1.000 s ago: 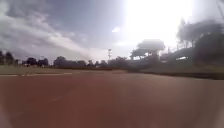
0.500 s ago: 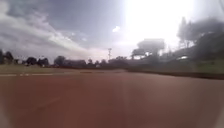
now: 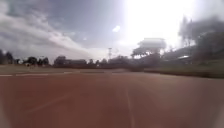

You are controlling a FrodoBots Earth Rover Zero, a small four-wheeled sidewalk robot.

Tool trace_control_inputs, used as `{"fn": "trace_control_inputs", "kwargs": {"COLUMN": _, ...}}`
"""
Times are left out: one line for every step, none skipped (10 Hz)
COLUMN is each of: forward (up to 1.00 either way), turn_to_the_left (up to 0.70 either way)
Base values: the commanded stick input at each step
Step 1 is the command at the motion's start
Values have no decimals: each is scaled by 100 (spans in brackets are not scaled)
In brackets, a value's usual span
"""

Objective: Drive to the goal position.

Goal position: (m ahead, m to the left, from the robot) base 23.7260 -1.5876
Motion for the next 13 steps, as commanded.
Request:
{"fn": "trace_control_inputs", "kwargs": {"forward": 70, "turn_to_the_left": 0}}
{"fn": "trace_control_inputs", "kwargs": {"forward": 70, "turn_to_the_left": 0}}
{"fn": "trace_control_inputs", "kwargs": {"forward": 70, "turn_to_the_left": 0}}
{"fn": "trace_control_inputs", "kwargs": {"forward": 70, "turn_to_the_left": 0}}
{"fn": "trace_control_inputs", "kwargs": {"forward": 70, "turn_to_the_left": 0}}
{"fn": "trace_control_inputs", "kwargs": {"forward": 70, "turn_to_the_left": 0}}
{"fn": "trace_control_inputs", "kwargs": {"forward": 70, "turn_to_the_left": 0}}
{"fn": "trace_control_inputs", "kwargs": {"forward": 70, "turn_to_the_left": 0}}
{"fn": "trace_control_inputs", "kwargs": {"forward": 70, "turn_to_the_left": 0}}
{"fn": "trace_control_inputs", "kwargs": {"forward": 70, "turn_to_the_left": 0}}
{"fn": "trace_control_inputs", "kwargs": {"forward": 70, "turn_to_the_left": 0}}
{"fn": "trace_control_inputs", "kwargs": {"forward": 70, "turn_to_the_left": 0}}
{"fn": "trace_control_inputs", "kwargs": {"forward": 70, "turn_to_the_left": 0}}
